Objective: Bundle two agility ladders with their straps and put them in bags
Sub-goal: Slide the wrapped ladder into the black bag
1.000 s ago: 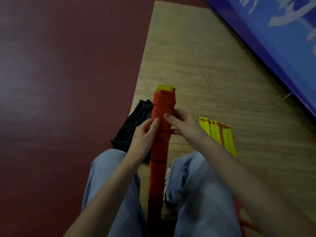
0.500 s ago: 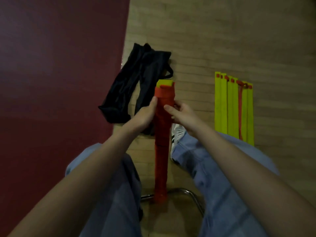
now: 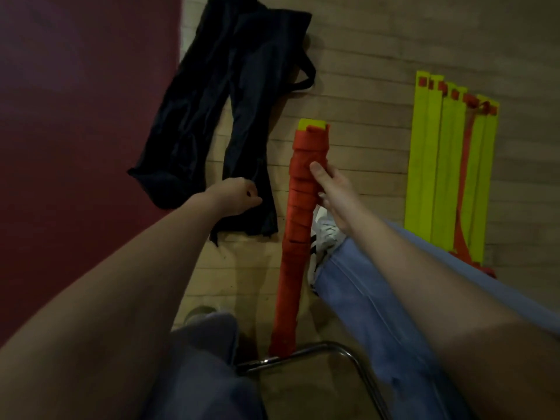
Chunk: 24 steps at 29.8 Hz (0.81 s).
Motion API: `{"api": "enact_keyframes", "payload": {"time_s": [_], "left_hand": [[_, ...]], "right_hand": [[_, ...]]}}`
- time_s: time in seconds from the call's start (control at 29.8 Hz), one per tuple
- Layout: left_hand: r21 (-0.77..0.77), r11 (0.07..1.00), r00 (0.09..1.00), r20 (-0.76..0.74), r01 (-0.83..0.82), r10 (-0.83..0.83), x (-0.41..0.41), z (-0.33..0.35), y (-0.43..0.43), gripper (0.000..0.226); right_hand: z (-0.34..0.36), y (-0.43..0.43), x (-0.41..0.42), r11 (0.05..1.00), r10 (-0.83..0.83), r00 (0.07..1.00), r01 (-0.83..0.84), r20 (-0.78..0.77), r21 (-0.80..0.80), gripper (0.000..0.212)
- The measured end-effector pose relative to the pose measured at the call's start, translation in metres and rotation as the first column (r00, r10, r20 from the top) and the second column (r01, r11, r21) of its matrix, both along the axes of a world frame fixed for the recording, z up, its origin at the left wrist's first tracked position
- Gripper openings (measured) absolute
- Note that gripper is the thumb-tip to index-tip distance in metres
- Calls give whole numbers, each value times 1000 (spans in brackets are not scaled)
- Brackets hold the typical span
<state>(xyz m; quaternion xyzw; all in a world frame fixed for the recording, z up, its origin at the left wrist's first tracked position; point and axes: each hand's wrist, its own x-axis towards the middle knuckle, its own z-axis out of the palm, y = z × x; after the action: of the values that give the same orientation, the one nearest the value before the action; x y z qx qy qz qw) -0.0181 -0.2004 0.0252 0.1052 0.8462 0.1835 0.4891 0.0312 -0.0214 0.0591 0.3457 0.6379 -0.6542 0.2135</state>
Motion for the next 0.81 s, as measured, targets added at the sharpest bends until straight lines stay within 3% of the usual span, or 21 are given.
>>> {"api": "enact_keyframes", "payload": {"time_s": [0.13,0.2,0.3,0.47,0.6,0.67,0.74,0.77,0.81], "left_hand": [[-97,947,903,-287,306,-320,4,-41,5,38],[-218,876,832,-282,430,-478,23,-57,-5,55],[-302,840,805,-271,450,-528,45,-85,-12,64],[-313,788,664,-425,530,-615,50,-111,-6,56],[-301,792,680,-407,531,-610,55,-122,-3,36],[-174,903,798,-424,393,-429,55,-129,-5,29],[86,996,924,-381,-4,37,53,-120,-5,26],[198,943,907,-278,-269,317,50,-111,-3,25],[261,830,834,-133,-492,536,47,-97,-1,25]], "right_hand": [[-27,7,-12,999,-34,999,34,20,-6,24],[-34,6,-16,999,-37,999,38,25,-15,28],[-49,8,-21,999,-38,999,39,37,-30,34],[-64,12,-26,997,-55,998,57,37,-42,35],[-67,14,-20,995,-79,996,80,33,-52,29],[-67,18,-20,995,-85,996,86,23,-42,32],[-61,20,-19,995,-90,996,91,28,-39,35],[-57,21,-18,995,-96,995,97,20,-40,31],[-51,21,-15,993,-111,994,111,10,-34,26]]}}
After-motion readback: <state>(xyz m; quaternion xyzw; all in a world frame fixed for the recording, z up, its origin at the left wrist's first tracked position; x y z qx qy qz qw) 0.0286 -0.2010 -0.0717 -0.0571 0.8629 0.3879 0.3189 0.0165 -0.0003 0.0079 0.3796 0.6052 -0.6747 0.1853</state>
